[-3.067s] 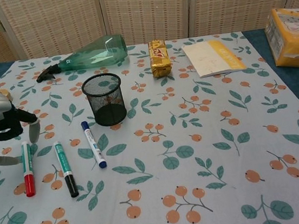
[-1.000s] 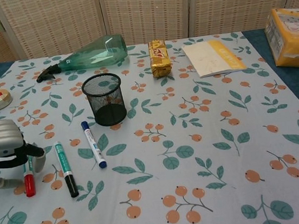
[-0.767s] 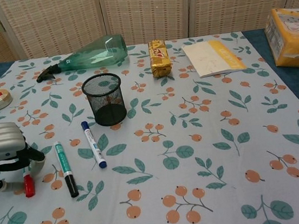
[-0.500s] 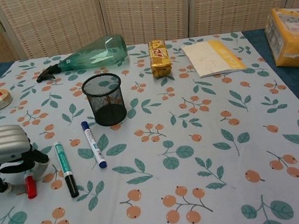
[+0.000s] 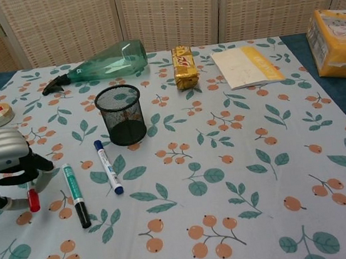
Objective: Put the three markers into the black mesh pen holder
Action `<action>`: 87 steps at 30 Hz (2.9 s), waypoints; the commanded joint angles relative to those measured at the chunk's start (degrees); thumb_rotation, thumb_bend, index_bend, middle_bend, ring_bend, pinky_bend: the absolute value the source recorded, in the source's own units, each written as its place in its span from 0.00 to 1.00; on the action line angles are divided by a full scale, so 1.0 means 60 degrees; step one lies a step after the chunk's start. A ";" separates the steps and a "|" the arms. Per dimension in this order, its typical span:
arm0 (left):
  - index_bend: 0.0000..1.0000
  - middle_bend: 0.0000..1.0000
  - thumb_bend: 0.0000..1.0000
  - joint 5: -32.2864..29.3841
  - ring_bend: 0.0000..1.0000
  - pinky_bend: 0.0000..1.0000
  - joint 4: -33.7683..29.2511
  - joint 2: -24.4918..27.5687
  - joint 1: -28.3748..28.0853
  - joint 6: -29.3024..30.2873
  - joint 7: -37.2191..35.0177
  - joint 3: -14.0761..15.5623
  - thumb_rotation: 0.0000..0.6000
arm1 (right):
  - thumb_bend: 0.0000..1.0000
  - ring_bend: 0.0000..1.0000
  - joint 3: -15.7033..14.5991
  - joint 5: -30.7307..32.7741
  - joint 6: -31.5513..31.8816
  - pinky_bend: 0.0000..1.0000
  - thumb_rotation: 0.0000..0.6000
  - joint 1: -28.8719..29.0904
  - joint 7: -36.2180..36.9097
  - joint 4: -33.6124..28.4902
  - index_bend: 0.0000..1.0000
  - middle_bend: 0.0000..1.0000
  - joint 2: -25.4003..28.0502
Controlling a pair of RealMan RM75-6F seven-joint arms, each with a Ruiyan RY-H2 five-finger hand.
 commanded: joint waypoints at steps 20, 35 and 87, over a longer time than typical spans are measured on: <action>0.65 0.94 0.33 -0.7326 0.97 0.96 -0.7717 0.3504 -0.0890 -0.3061 -0.1897 -0.4154 1.00 | 0.16 0.05 -0.0100 -0.0302 -0.0089 0.11 1.00 0.0055 0.1315 0.0165 0.02 0.04 0.0435; 0.64 0.95 0.33 -0.9965 0.97 0.96 -0.5975 0.1002 -0.2154 -0.4502 -0.1122 -0.5621 1.00 | 0.16 0.05 -0.0117 -0.0317 -0.0242 0.11 1.00 0.0135 0.1620 0.0305 0.02 0.04 0.0498; 0.25 0.94 0.25 -0.4732 0.93 0.94 -0.8838 0.3452 0.1737 -0.2576 -0.0656 -0.3187 1.00 | 0.16 0.05 -0.0316 -0.1001 0.0694 0.11 1.00 -0.0365 0.1369 0.0162 0.02 0.04 0.0508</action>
